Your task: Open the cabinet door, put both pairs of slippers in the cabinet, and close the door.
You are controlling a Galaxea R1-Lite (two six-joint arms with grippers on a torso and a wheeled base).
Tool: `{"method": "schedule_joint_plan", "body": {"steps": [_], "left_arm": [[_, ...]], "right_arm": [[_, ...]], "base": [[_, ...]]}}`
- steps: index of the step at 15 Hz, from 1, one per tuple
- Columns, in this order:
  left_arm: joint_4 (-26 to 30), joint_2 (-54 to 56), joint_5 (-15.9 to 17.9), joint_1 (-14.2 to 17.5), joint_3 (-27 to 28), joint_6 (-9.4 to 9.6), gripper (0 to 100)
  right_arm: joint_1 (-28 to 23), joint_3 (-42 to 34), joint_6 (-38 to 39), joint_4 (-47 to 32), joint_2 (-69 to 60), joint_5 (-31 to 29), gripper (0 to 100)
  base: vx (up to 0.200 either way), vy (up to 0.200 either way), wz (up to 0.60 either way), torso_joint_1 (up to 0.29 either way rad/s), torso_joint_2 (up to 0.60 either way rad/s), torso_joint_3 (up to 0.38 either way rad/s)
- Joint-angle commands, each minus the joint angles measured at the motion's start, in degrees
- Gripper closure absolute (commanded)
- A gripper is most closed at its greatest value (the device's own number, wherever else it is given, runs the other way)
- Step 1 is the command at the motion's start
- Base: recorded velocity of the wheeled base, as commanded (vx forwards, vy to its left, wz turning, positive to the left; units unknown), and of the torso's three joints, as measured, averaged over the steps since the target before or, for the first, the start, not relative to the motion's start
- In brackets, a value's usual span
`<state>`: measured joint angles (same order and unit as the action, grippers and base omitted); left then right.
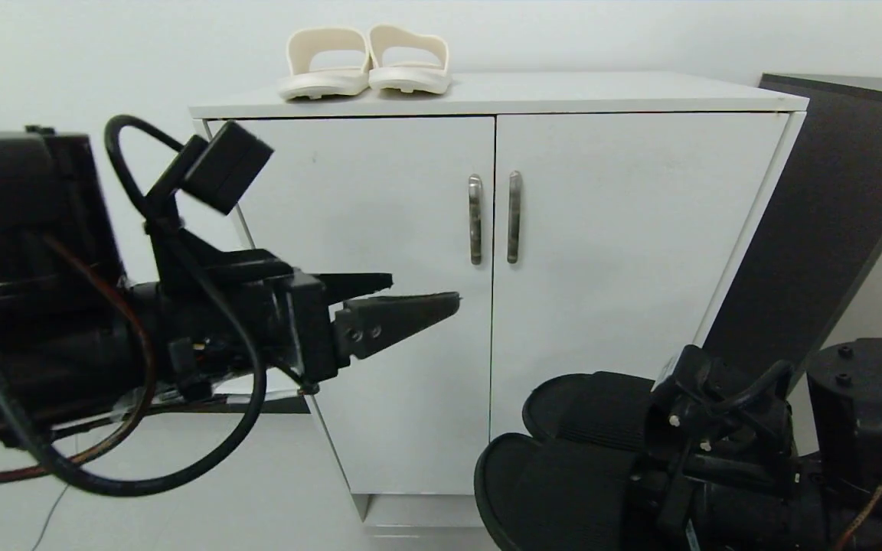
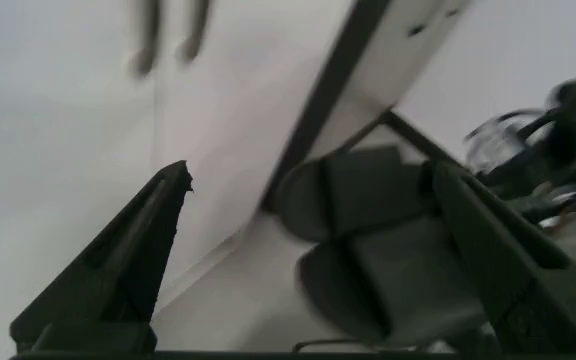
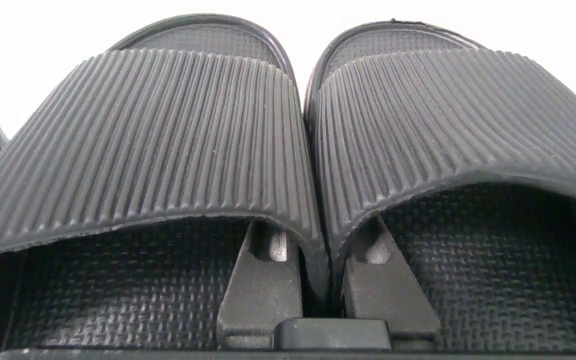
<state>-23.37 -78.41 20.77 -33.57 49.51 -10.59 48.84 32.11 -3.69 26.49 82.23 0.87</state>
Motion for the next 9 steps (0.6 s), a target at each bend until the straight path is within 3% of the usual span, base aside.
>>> {"method": "schedule_joint_plan", "body": {"steps": [1,4,7,9], "left_arm": [[-0.1,-6.8,2.4,-1.8,6.0,-1.62,0],[0.0,-12.9,8.8,-1.8,15.1,-4.7,0],[0.1,-17.8,8.6,-2.6,21.4,-7.42,0],[0.3,-20.1,7.9,-3.0,23.4,-7.51,0]], "right_arm": [[0.0,-0.2,0.0,0.1,0.0,0.0,100],[0.0,-1.1,0.0,0.1,-0.1,0.0,100],[0.0,-1.2,0.0,0.1,-0.2,0.1,100],[0.0,-1.2,0.0,0.1,-0.1,0.0,100]], "base": [[0.0,0.0,0.0,0.0,0.0,0.0],[0.0,0.0,0.0,0.0,0.0,0.0],[0.0,0.0,0.0,0.0,0.0,0.0],[0.0,0.0,0.0,0.0,0.0,0.0]]}}
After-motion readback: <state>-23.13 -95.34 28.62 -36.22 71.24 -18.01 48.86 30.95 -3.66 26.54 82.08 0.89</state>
